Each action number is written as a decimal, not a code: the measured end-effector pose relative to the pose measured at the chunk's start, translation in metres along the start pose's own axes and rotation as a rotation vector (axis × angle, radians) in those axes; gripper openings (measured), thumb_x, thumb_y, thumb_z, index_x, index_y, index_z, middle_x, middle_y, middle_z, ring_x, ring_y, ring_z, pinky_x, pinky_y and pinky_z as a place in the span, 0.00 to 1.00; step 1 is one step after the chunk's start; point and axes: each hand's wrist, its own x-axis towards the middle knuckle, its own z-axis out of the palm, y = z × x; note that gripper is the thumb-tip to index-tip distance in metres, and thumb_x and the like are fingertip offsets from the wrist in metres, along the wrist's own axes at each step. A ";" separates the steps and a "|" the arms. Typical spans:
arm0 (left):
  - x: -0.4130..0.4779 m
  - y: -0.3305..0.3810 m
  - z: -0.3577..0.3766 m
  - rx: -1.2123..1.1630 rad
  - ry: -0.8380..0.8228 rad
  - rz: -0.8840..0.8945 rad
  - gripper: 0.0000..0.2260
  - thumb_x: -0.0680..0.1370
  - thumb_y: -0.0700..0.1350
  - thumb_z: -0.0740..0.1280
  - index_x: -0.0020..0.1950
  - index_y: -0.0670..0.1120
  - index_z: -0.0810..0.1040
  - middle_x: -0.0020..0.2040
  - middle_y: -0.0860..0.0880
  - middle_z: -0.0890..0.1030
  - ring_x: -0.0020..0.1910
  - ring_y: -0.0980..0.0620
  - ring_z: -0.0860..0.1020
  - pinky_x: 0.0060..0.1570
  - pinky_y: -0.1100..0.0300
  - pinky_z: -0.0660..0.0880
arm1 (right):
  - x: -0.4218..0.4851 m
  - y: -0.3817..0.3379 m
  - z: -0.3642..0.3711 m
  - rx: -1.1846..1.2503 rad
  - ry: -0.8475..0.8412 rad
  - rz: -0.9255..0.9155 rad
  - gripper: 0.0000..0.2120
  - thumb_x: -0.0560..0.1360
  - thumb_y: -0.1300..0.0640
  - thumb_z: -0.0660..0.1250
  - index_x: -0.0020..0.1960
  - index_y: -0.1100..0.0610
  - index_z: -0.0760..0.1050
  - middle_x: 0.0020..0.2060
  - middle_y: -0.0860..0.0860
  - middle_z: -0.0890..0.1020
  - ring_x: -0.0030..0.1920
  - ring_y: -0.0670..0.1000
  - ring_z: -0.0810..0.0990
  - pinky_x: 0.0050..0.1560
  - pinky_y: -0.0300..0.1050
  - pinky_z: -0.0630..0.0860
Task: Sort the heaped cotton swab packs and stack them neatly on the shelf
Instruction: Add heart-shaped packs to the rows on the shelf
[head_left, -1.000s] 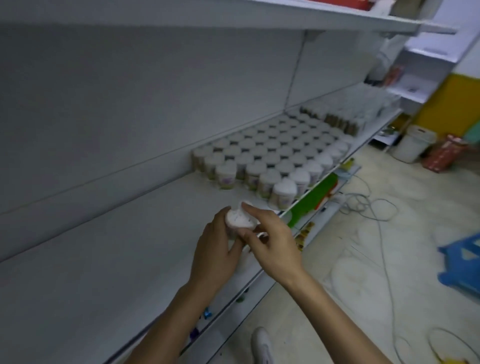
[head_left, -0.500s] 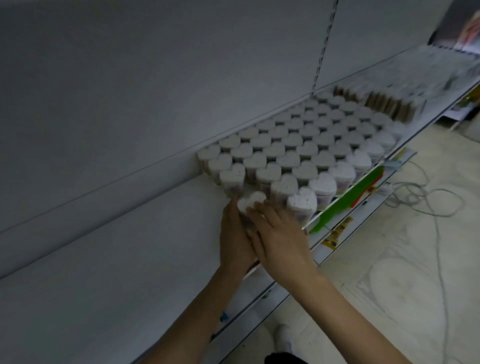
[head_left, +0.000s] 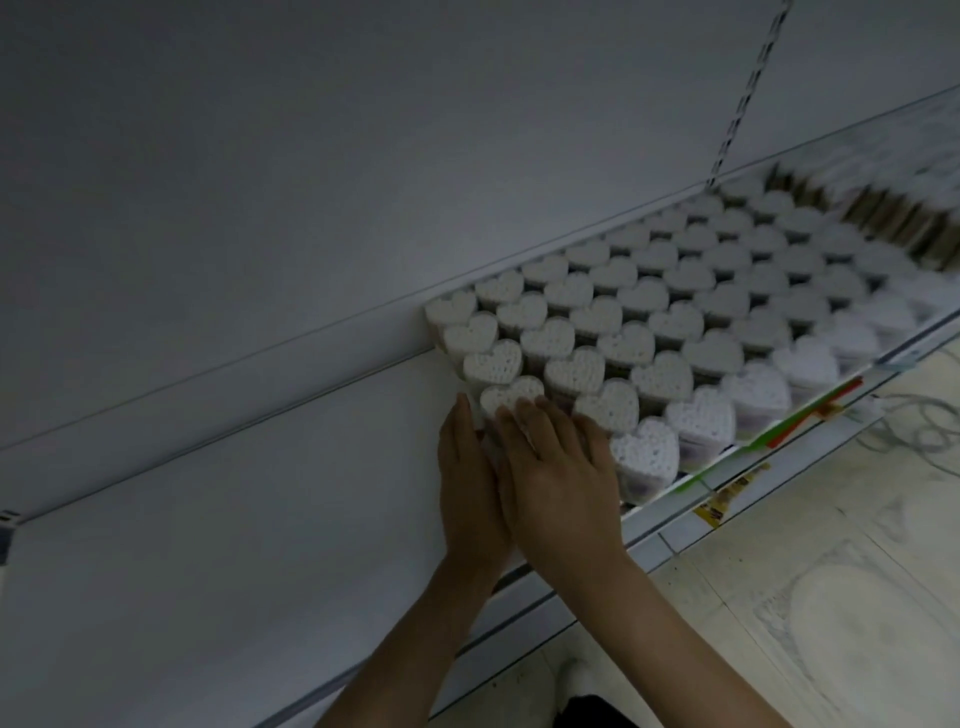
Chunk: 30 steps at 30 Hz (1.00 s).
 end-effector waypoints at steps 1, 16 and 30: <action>0.004 0.000 0.001 0.045 0.033 0.017 0.37 0.76 0.62 0.57 0.77 0.41 0.57 0.74 0.42 0.65 0.72 0.47 0.64 0.70 0.57 0.60 | 0.001 0.002 0.001 0.008 0.008 -0.013 0.13 0.72 0.58 0.69 0.55 0.59 0.81 0.54 0.56 0.82 0.58 0.57 0.79 0.60 0.53 0.67; 0.014 -0.002 0.002 0.096 0.067 0.080 0.34 0.76 0.62 0.57 0.74 0.41 0.64 0.71 0.45 0.69 0.65 0.56 0.70 0.61 0.76 0.64 | 0.006 0.015 -0.001 0.008 -0.101 -0.036 0.16 0.73 0.56 0.69 0.59 0.60 0.79 0.57 0.56 0.81 0.61 0.56 0.77 0.62 0.53 0.66; 0.008 -0.002 0.009 0.225 0.058 0.019 0.33 0.75 0.63 0.60 0.72 0.41 0.67 0.65 0.47 0.71 0.55 0.68 0.67 0.59 0.77 0.63 | 0.044 0.043 -0.050 0.186 -0.142 -0.239 0.13 0.69 0.57 0.58 0.36 0.57 0.81 0.37 0.53 0.83 0.41 0.54 0.82 0.59 0.50 0.72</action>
